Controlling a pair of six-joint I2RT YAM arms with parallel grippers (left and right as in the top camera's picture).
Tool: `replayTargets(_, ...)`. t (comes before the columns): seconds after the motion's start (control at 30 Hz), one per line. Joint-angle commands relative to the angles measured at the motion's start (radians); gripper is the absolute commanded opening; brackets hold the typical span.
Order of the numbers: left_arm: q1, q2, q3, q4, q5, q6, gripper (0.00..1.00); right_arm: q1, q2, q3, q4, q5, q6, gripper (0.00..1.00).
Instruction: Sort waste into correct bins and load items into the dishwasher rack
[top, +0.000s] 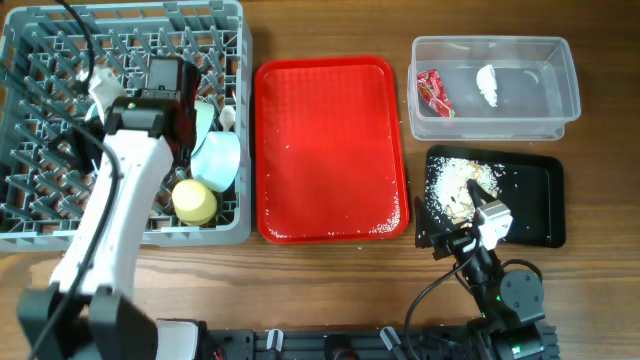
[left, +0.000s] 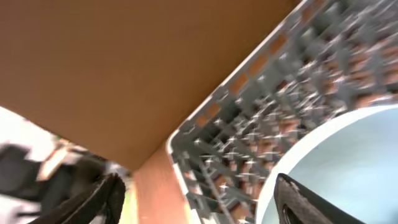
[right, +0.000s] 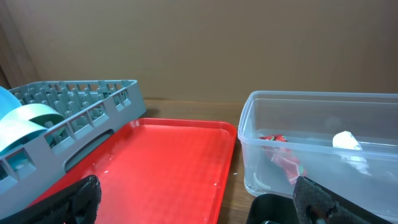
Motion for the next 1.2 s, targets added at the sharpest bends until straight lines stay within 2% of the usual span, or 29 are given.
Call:
replayTargets(0.0, -0.065, -0.143, 0.102, 0.0, 0.292, 0.078, 0.79, -0.004, -0.01, -0.002, 0.003, -0.008, 0.008, 1.0)
replayTargets(0.13, -0.129, -0.258, 0.113, 0.003, 0.607, 0.079, 0.81, -0.004, -0.01, -0.002, 0.003, -0.008, 0.008, 1.0)
replayTargets(0.27, -0.169, -0.34, 0.113, -0.012, 0.763, 0.079, 0.88, -0.004, -0.01, -0.002, 0.003, -0.008, 0.007, 1.0)
replayTargets(0.33, -0.184, -0.381, 0.113, -0.018, 0.827, 0.079, 1.0, -0.004, -0.01, -0.002, 0.003, -0.008, 0.007, 1.0)
replayTargets(0.53, -0.22, -0.481, 0.113, -0.019, 1.063, 0.078, 1.0, -0.004, -0.01, -0.002, 0.003, -0.008, 0.007, 1.0)
replayTargets(0.7, -0.221, -0.498, 0.112, -0.021, 1.086, 0.079, 1.0, -0.004, -0.01, -0.002, 0.003, -0.008, 0.008, 1.0)
replayTargets(0.8, -0.22, -0.498, 0.111, -0.074, 1.054, 0.082, 1.0, -0.004, -0.01, -0.002, 0.003, -0.008, 0.007, 1.0)
replayTargets(0.9, -0.219, -0.507, 0.072, 0.01, 0.999, 0.082, 1.0, -0.004, -0.01, -0.002, 0.003, -0.008, 0.007, 1.0)
replayTargets(1.0, -0.214, -0.547, -0.039, 0.233, 0.988, 0.12, 1.0, -0.004, -0.01, -0.002, 0.003, -0.008, 0.007, 1.0)
replayTargets(1.17, -0.153, -0.708, -0.352, 0.631, 1.172, 0.214, 1.0, -0.004, -0.01, -0.002, 0.003, -0.008, 0.007, 1.0)
